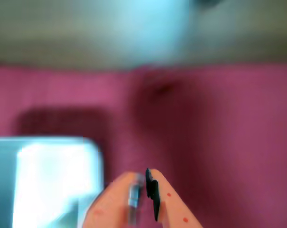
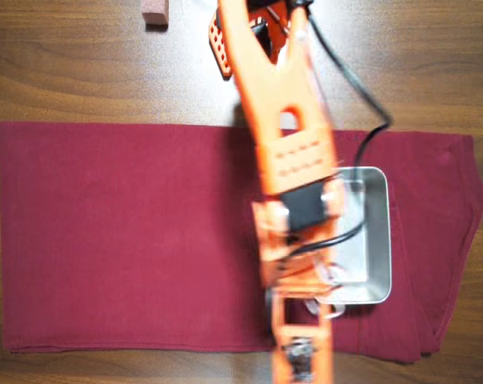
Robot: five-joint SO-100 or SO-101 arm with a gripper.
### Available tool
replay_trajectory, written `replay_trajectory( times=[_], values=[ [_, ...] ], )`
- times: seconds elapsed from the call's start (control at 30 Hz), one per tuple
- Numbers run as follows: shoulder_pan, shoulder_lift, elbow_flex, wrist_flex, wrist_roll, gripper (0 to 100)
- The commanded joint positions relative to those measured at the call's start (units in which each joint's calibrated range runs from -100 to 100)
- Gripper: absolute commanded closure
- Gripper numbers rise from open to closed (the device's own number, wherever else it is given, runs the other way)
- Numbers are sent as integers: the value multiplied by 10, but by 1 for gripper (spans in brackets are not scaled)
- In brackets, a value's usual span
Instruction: Grab the cube
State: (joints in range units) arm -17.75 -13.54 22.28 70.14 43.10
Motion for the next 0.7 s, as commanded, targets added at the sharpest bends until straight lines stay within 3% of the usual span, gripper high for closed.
replay_trajectory(
  times=[0.0, 0.1, 0.23, 0.47, 0.67],
  values=[
    [107, -128, 147, -137, 63, 100],
    [149, -302, 376, -195, 88, 100],
    [165, -561, 621, -100, 93, 100],
    [184, -794, 769, 91, 89, 100],
    [190, -848, 776, 252, 74, 100]
  ],
)
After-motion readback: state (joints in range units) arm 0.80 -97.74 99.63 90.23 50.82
